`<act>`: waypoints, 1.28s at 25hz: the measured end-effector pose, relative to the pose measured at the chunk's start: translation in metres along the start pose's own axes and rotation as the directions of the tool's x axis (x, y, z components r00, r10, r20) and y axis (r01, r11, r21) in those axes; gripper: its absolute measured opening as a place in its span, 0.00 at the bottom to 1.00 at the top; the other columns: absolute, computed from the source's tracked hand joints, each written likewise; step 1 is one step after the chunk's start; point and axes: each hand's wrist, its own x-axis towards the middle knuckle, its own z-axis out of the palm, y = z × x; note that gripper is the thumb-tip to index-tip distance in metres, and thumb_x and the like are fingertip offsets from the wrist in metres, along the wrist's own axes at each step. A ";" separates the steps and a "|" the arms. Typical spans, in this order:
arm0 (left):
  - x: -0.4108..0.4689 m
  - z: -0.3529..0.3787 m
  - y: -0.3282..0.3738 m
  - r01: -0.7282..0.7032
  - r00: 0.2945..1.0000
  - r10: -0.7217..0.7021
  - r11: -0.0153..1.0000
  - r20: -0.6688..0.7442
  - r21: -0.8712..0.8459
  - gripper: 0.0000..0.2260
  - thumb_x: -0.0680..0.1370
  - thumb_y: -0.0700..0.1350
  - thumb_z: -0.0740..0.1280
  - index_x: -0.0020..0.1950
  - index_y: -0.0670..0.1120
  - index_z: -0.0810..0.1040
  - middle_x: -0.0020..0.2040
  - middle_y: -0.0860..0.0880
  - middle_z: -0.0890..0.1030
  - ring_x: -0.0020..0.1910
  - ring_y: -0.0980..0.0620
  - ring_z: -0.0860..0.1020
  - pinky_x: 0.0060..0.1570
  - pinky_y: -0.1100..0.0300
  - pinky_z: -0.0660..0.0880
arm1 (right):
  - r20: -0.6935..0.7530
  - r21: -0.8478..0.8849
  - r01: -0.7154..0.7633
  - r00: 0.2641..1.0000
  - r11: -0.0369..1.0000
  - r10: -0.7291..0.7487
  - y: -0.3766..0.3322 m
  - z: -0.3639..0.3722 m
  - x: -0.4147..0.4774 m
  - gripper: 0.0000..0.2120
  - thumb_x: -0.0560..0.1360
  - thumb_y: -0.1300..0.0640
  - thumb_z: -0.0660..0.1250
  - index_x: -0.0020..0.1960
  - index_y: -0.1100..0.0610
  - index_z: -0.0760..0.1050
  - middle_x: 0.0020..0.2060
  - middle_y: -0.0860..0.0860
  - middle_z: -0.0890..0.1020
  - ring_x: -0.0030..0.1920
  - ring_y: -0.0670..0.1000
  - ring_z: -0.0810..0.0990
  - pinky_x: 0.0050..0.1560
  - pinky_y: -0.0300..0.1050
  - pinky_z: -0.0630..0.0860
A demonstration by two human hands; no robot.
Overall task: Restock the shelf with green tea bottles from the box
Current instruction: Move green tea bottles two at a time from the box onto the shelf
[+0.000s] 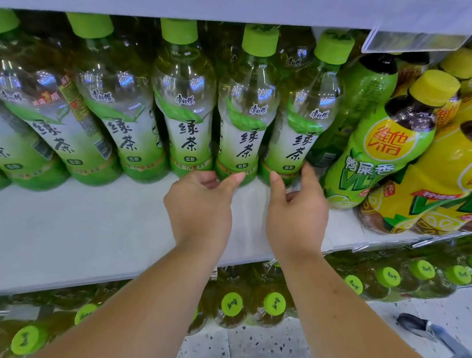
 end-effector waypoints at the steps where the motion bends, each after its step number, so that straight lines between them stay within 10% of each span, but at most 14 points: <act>1: 0.002 0.001 0.001 0.017 1.000 -0.017 1.000 0.009 0.006 0.20 0.67 0.56 0.82 0.51 0.45 0.85 0.39 0.51 0.85 0.41 0.49 0.86 0.49 0.51 0.83 | 0.014 -0.017 -0.001 1.000 1.000 0.001 0.001 0.001 0.001 0.18 0.81 0.47 0.65 0.70 0.48 0.72 0.49 0.55 0.83 0.41 0.53 0.80 0.44 0.47 0.77; 7: 0.003 0.002 0.005 -0.030 0.999 0.025 0.989 0.031 0.143 0.22 0.66 0.64 0.78 0.35 0.44 0.82 0.26 0.49 0.81 0.33 0.44 0.84 0.40 0.45 0.82 | 0.029 -0.096 -0.010 0.999 0.995 0.012 -0.001 0.007 0.009 0.27 0.82 0.44 0.61 0.79 0.49 0.63 0.71 0.47 0.76 0.69 0.52 0.74 0.64 0.47 0.74; 24: 0.007 -0.005 0.011 -0.001 0.982 -0.022 0.992 0.186 0.123 0.11 0.74 0.51 0.76 0.35 0.46 0.81 0.34 0.47 0.83 0.41 0.40 0.84 0.47 0.43 0.83 | 0.042 -0.274 -0.067 0.996 0.960 0.081 -0.004 0.012 0.012 0.25 0.83 0.42 0.57 0.78 0.50 0.63 0.64 0.54 0.80 0.61 0.61 0.78 0.48 0.48 0.68; 26: 0.004 -0.014 0.015 0.039 0.960 -0.059 0.996 0.272 0.076 0.07 0.73 0.46 0.73 0.48 0.44 0.83 0.39 0.50 0.82 0.42 0.41 0.84 0.50 0.43 0.83 | 0.053 -0.298 -0.069 0.995 0.952 0.089 -0.006 0.011 0.012 0.27 0.83 0.42 0.56 0.80 0.50 0.59 0.65 0.56 0.79 0.62 0.61 0.77 0.53 0.51 0.72; 28: -0.001 -0.029 0.018 0.070 0.925 -0.094 0.995 0.367 0.077 0.24 0.70 0.48 0.72 0.66 0.43 0.78 0.48 0.51 0.82 0.46 0.46 0.84 0.54 0.45 0.82 | 0.067 -0.314 -0.065 0.994 0.947 0.090 -0.008 0.010 0.011 0.28 0.83 0.42 0.56 0.81 0.51 0.58 0.65 0.57 0.79 0.63 0.62 0.77 0.55 0.52 0.73; 32: -0.006 -0.067 0.023 0.013 0.868 -0.089 0.987 0.489 0.158 0.30 0.71 0.55 0.70 0.72 0.50 0.73 0.54 0.56 0.79 0.55 0.51 0.80 0.60 0.48 0.78 | 0.098 -0.173 -0.132 0.984 0.976 0.150 -0.013 0.002 0.009 0.27 0.83 0.44 0.60 0.78 0.53 0.63 0.68 0.55 0.78 0.66 0.61 0.76 0.64 0.51 0.72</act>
